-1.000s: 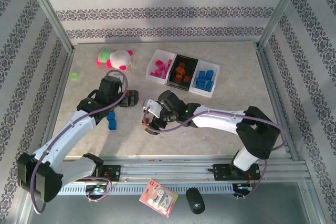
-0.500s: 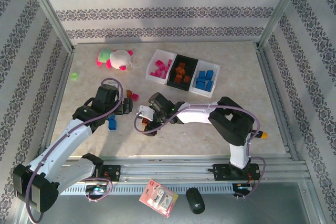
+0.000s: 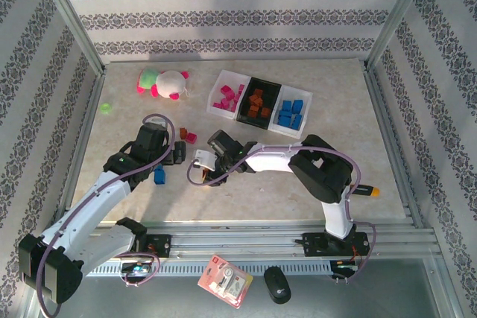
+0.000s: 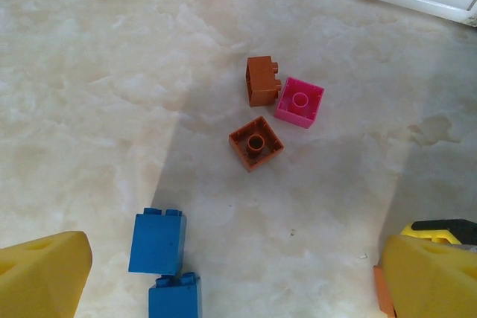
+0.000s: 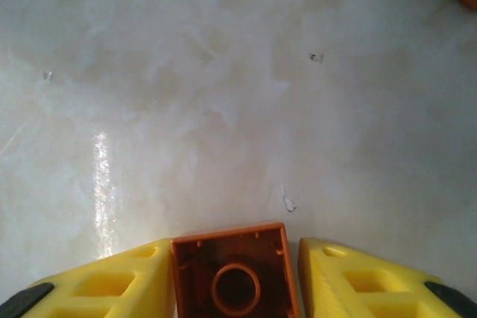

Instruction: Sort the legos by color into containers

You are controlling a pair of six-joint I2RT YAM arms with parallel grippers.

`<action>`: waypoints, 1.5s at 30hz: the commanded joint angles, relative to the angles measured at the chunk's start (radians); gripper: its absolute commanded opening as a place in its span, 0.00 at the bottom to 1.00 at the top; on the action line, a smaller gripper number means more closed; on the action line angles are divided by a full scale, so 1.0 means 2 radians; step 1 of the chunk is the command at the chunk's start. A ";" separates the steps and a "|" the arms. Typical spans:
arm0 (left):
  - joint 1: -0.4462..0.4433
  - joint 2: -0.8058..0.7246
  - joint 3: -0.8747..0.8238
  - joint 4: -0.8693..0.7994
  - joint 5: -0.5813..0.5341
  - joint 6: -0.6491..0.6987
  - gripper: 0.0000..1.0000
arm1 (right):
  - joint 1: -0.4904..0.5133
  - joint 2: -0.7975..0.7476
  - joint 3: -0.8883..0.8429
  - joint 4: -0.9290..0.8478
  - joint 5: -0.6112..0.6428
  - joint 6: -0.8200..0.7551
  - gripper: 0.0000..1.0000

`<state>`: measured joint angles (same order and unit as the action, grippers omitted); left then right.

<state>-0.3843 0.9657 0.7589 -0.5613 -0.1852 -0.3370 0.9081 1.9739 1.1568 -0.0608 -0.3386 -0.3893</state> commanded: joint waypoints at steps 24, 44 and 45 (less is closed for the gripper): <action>-0.040 -0.043 -0.084 0.254 0.186 0.043 1.00 | -0.121 -0.231 -0.136 0.101 0.095 0.115 0.26; -0.128 0.051 -0.109 0.414 0.172 0.110 0.99 | -0.245 -0.073 0.054 0.052 0.230 0.274 0.22; -0.128 0.052 -0.110 0.412 0.169 0.112 0.99 | -0.248 -0.065 0.061 0.052 0.235 0.278 0.22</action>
<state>-0.6285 1.0660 0.5518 0.2085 0.1627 -0.1444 0.4267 1.8091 1.2232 0.0704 0.0685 0.1287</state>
